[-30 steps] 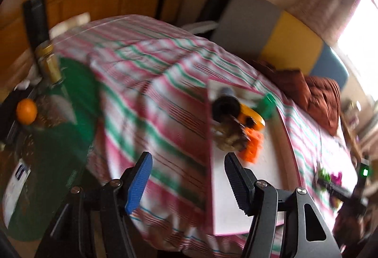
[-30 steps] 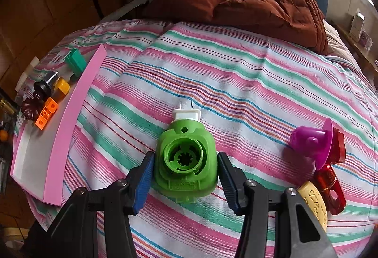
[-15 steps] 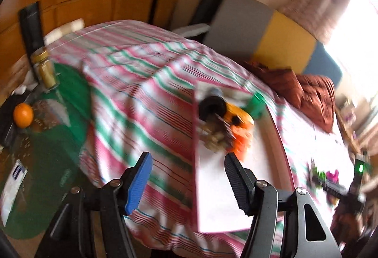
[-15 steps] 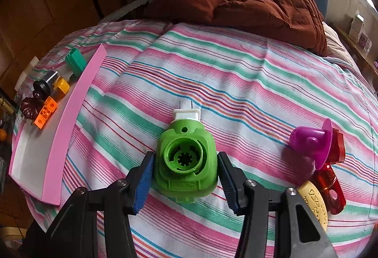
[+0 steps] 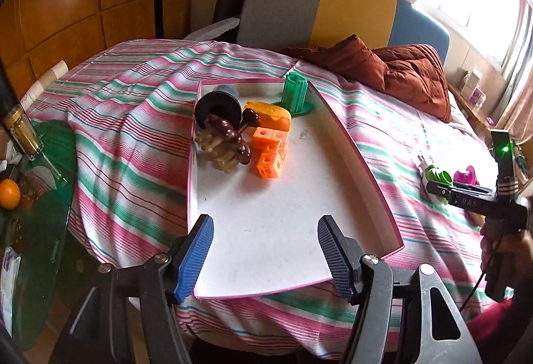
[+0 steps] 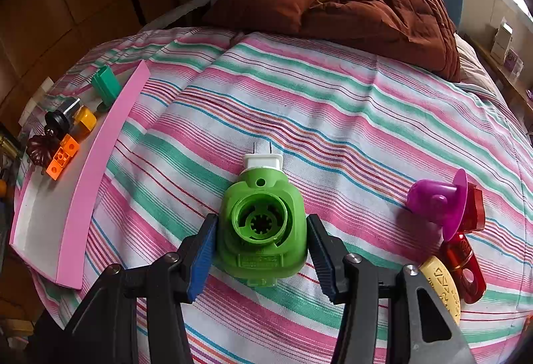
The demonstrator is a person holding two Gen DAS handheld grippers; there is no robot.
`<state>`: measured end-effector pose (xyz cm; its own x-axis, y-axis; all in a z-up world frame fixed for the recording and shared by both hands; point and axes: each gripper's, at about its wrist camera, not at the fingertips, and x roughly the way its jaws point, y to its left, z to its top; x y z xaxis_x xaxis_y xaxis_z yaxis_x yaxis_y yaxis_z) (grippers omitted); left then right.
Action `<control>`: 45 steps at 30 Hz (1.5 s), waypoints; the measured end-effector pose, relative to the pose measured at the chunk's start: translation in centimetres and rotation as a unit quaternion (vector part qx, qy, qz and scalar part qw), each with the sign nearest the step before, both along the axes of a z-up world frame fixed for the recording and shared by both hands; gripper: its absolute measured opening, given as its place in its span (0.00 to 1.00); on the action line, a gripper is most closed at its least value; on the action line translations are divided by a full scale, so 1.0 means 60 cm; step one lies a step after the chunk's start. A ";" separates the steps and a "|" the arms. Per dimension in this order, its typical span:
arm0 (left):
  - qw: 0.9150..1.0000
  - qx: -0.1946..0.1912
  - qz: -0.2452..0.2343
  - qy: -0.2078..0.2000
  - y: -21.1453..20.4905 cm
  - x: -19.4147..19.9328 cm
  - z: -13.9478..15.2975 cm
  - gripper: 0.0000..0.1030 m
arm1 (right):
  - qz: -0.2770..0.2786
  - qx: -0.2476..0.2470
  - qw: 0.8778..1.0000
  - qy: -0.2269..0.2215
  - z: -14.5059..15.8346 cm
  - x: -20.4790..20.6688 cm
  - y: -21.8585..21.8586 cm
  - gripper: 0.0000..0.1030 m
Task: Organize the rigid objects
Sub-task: 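Hold the green plug piece raised in the right tool, then carry the green plug piece into the tray and open the right tool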
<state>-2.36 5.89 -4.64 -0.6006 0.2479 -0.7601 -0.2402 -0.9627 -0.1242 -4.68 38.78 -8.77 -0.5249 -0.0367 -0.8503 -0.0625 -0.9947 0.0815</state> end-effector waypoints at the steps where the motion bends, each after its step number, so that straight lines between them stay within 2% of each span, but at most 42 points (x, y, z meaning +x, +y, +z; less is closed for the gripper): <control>1: 1.000 -0.005 -0.001 0.002 0.001 0.002 -0.001 0.64 | 0.000 0.000 1.000 0.000 0.000 0.000 0.000 0.51; 8: 1.000 -0.023 -0.006 0.010 0.003 0.007 -0.005 0.66 | -0.012 0.003 1.000 0.007 -0.001 0.004 -0.001 0.51; 14: 1.000 -0.020 -0.012 0.006 0.002 0.006 -0.010 0.66 | -0.030 0.003 0.999 0.012 -0.002 0.014 -0.011 0.51; 19: 1.000 -0.018 -0.014 0.006 0.003 0.008 -0.013 0.66 | -0.025 0.002 1.000 0.014 0.001 0.029 -0.036 0.51; 24: 1.000 -0.013 -0.015 0.004 0.001 0.009 -0.016 0.66 | -0.022 -0.027 0.999 0.009 0.002 0.038 -0.055 0.51; 29: 1.000 -0.010 -0.012 0.002 -0.005 0.008 -0.019 0.66 | -0.030 -0.110 0.994 -0.001 0.004 0.035 -0.059 0.51; 32: 1.000 -0.007 -0.010 0.003 -0.010 0.009 -0.018 0.66 | -0.030 -0.136 0.990 -0.001 0.011 0.031 -0.069 0.51; 41: 1.000 0.004 0.003 0.001 -0.027 0.004 -0.020 0.66 | 0.038 -0.087 0.994 0.047 0.085 -0.011 -0.163 0.51; 45: 1.000 0.008 0.011 -0.003 -0.039 0.001 -0.023 0.66 | 0.072 -0.054 0.994 0.056 0.097 -0.046 -0.220 0.51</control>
